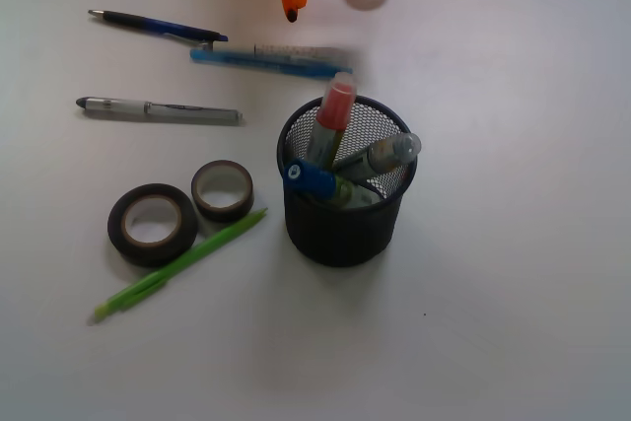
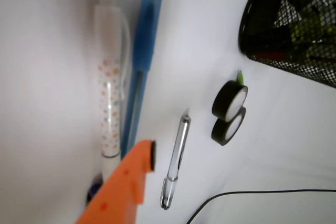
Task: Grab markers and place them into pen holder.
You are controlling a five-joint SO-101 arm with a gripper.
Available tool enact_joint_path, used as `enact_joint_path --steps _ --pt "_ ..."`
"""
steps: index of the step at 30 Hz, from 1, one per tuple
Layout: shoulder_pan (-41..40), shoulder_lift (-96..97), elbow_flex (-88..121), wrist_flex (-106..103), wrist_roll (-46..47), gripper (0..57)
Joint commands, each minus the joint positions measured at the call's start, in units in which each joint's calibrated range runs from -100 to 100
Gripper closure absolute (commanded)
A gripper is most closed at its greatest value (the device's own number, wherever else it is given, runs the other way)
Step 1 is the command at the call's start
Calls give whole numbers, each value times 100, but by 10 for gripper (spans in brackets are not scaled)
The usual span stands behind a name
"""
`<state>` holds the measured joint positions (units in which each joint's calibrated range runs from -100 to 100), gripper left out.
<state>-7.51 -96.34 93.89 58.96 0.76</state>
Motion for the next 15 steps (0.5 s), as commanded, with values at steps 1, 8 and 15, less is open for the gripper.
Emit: enact_joint_path --steps 1,8,15 --pt "-8 -68 -240 9 10 173" --pt "-8 -68 -213 -17 10 173" --pt "0 -68 -204 -35 5 173"
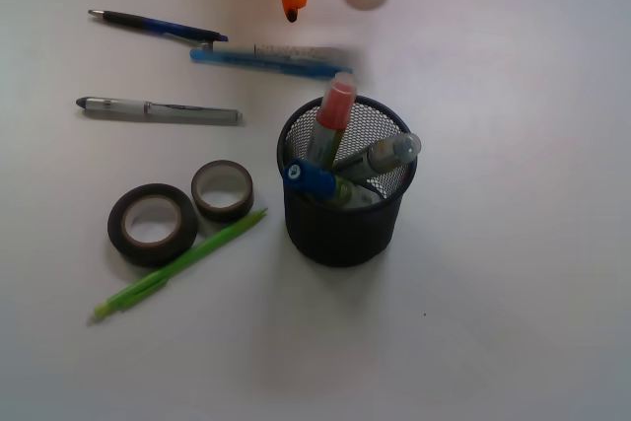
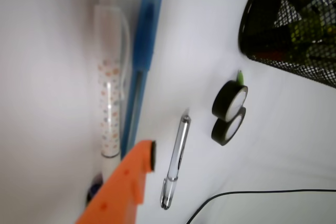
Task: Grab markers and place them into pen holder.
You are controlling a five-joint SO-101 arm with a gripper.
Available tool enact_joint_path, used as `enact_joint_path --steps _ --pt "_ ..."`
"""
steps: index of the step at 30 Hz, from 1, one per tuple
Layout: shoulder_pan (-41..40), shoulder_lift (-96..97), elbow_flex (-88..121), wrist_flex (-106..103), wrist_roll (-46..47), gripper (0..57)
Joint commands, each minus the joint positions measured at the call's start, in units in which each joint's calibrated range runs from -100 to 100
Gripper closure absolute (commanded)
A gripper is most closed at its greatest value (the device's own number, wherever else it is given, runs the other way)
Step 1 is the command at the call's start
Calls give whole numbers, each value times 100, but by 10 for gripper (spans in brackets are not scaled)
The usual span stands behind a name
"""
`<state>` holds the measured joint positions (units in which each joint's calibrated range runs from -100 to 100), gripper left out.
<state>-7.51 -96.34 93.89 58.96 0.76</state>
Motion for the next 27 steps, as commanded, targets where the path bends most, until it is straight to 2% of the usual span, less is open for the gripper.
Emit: enact_joint_path --steps 1,6,12,27 --pt "0 -68 -204 -35 5 173" --pt "0 -68 -204 -52 5 173" --pt "523 17 -304 -113 -166 174" --pt "942 25 -730 587 -195 174"
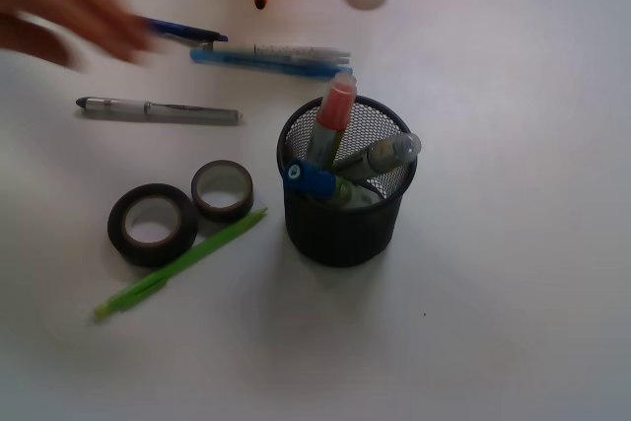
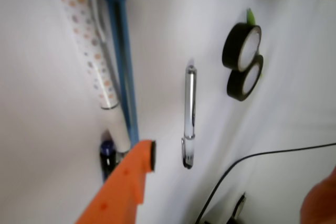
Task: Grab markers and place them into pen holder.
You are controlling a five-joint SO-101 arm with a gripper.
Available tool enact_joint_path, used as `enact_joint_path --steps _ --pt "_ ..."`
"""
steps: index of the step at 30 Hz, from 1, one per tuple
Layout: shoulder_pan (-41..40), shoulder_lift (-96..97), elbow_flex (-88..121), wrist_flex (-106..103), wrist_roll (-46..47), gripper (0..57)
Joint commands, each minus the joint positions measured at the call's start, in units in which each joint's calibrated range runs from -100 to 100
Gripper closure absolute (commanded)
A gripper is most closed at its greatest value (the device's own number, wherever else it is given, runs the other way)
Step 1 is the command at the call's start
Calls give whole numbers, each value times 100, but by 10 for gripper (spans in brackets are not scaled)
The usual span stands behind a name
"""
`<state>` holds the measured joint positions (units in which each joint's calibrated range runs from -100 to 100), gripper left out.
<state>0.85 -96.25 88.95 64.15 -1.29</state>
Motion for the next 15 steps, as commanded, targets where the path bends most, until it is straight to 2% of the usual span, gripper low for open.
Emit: enact_joint_path --steps 1,15 --pt "98 16 -254 68 10 174" --pt "121 25 -1024 794 -215 174"
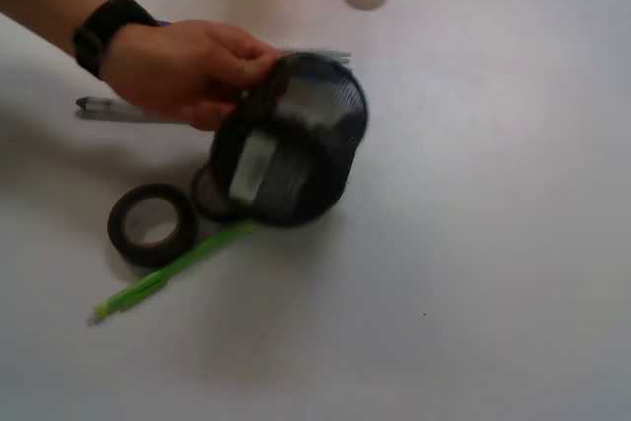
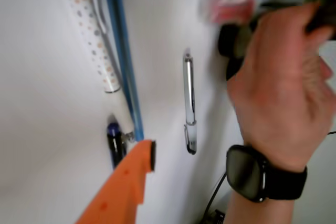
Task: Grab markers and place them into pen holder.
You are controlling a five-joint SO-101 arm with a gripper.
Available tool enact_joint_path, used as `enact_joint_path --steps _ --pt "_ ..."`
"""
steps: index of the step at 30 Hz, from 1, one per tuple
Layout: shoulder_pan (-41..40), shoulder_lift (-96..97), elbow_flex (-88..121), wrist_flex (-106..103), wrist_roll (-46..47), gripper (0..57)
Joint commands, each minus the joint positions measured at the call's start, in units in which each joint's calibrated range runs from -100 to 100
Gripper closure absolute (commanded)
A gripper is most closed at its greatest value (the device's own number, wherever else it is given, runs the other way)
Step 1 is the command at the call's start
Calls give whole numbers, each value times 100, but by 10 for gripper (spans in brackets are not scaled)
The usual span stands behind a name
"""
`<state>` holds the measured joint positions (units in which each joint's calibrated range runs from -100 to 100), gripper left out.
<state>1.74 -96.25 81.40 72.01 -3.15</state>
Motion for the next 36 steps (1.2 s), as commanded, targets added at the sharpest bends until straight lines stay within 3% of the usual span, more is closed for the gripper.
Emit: enact_joint_path --steps 1,14,28,36 --pt "32 25 -269 -62 -29 174" --pt "249 552 -296 -832 -29 173" --pt "264 6187 -3339 -1208 -586 174" --pt "-103 7768 -4598 -1217 -757 174"
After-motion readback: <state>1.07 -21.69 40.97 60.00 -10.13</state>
